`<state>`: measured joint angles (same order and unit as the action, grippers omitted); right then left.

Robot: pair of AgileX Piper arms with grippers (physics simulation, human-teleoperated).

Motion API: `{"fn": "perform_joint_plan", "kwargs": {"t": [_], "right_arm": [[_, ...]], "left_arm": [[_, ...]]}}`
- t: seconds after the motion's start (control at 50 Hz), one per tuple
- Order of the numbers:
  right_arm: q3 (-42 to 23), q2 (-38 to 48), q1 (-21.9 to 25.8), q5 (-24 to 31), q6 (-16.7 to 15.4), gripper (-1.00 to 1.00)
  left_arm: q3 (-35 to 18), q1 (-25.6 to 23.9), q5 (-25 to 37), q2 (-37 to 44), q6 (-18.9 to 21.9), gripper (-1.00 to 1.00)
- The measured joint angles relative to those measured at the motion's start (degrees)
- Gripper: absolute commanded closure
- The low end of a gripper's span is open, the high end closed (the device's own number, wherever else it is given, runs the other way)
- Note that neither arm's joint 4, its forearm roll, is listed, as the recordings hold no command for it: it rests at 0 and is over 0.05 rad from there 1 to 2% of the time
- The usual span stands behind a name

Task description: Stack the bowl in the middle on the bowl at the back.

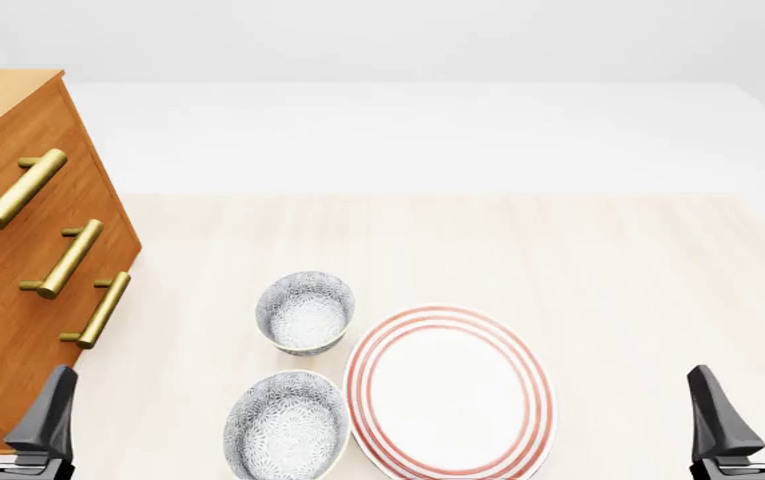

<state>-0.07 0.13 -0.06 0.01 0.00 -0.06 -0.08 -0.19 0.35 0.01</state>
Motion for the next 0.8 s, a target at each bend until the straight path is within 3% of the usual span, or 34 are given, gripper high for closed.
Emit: {"fn": "perform_joint_plan", "kwargs": {"t": [0.56, 0.8], "right_arm": [[-0.48, 0.52, -0.38, 0.39, 0.11, -1.0], [-0.73, 0.5, -0.63, 0.74, 0.42, -1.0]], "left_arm": [[-0.63, -1.7, -2.99, 5.53, 1.98, -1.0], [-8.0, -5.59, 2.71, 7.82, 3.2, -1.0]]}}
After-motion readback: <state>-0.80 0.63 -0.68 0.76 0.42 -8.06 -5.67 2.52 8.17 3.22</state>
